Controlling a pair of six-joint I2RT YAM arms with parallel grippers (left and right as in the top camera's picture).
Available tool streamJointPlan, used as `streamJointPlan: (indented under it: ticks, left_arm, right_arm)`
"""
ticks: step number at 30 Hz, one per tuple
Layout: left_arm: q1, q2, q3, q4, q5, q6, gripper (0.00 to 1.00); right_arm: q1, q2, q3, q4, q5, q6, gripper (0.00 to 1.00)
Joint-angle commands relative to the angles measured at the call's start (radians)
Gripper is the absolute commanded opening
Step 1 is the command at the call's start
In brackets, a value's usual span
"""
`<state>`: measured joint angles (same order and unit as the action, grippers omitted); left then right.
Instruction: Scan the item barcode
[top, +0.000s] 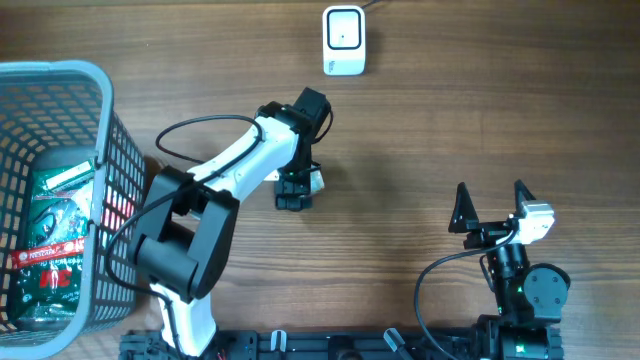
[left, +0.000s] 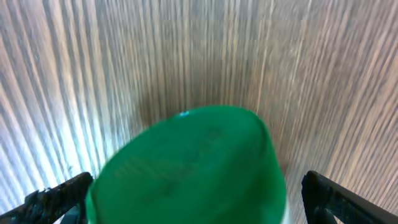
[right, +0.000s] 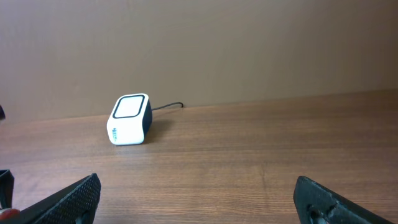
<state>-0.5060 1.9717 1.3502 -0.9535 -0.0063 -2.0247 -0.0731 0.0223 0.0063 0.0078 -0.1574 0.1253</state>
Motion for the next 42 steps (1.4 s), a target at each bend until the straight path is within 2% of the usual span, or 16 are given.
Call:
streamJointPlan:
  ticks: [1, 7, 9, 10, 11, 14, 17, 19, 22, 23, 26, 29, 30, 32, 34, 42]
  left_arm:
    - [0.0, 0.021, -0.023, 0.003, -0.067, -0.157, 1.0]
    - [0.0, 0.022, -0.187, 0.224, -0.082, -0.157, 1.0]
    - [0.0, 0.022, -0.189, 0.225, -0.085, -0.156, 0.98]
    - [0.001, 0.022, -0.189, 0.225, -0.086, -0.143, 0.9]
    - [0.005, 0.022, -0.189, 0.23, -0.093, -0.075, 0.84]
    - [0.047, 0.022, -0.189, 0.23, -0.1, 0.066, 0.57]
    - [0.101, -0.003, -0.184, 0.194, -0.108, 0.11, 0.56]
    - [0.14, -0.037, -0.184, 0.195, -0.129, 0.193, 0.56]
    - [0.196, -0.151, -0.183, 0.195, -0.253, 0.383, 0.56]
    - [0.205, -0.244, -0.183, 0.195, -0.377, 0.509, 0.57]
    - [0.199, -0.363, -0.183, 0.194, -0.523, 0.779, 0.61]
    - [0.141, -0.381, -0.183, 0.193, -0.622, 1.053, 0.65]
    - [0.114, -0.379, -0.183, 0.193, -0.664, 1.093, 0.65]
    - [0.033, -0.378, -0.183, 0.191, -0.807, 1.106, 0.65]
    - [-0.026, -0.378, -0.183, 0.191, -0.871, 1.106, 0.65]
    - [-0.077, -0.252, -0.187, 0.212, -0.79, 1.04, 0.65]
  right_arm:
    - [-0.003, -0.005, -0.001, 0.005, -0.016, -0.018, 1.0]
    - [-0.003, -0.005, -0.001, 0.005, -0.016, -0.018, 1.0]
    - [-0.003, -0.005, -0.001, 0.005, -0.016, -0.018, 1.0]
    - [-0.003, -0.005, -0.001, 0.005, -0.016, -0.018, 1.0]
    - [-0.003, -0.005, -0.001, 0.005, -0.016, -0.018, 1.0]
    - [-0.003, -0.005, -0.001, 0.005, -0.016, -0.018, 0.99]
    - [-0.003, -0.005, -0.001, 0.005, -0.016, -0.018, 1.0]
    - [-0.003, -0.005, -0.001, 0.005, -0.016, -0.018, 1.0]
    - [-0.003, -0.005, -0.001, 0.005, -0.016, -0.018, 1.0]
    - [-0.003, -0.005, -0.001, 0.005, -0.016, -0.018, 1.0]
    - [-0.003, -0.005, -0.001, 0.005, -0.016, -0.018, 1.0]
    - [-0.003, -0.005, -0.001, 0.005, -0.016, -0.018, 1.0]
    - [-0.003, -0.005, -0.001, 0.005, -0.016, -0.018, 1.0]
    - [-0.003, -0.005, -0.001, 0.005, -0.016, -0.018, 1.0]
    - [-0.003, -0.005, -0.001, 0.005, -0.016, -0.018, 1.0]
    - [-0.003, -0.005, -0.001, 0.005, -0.016, -0.018, 1.0]
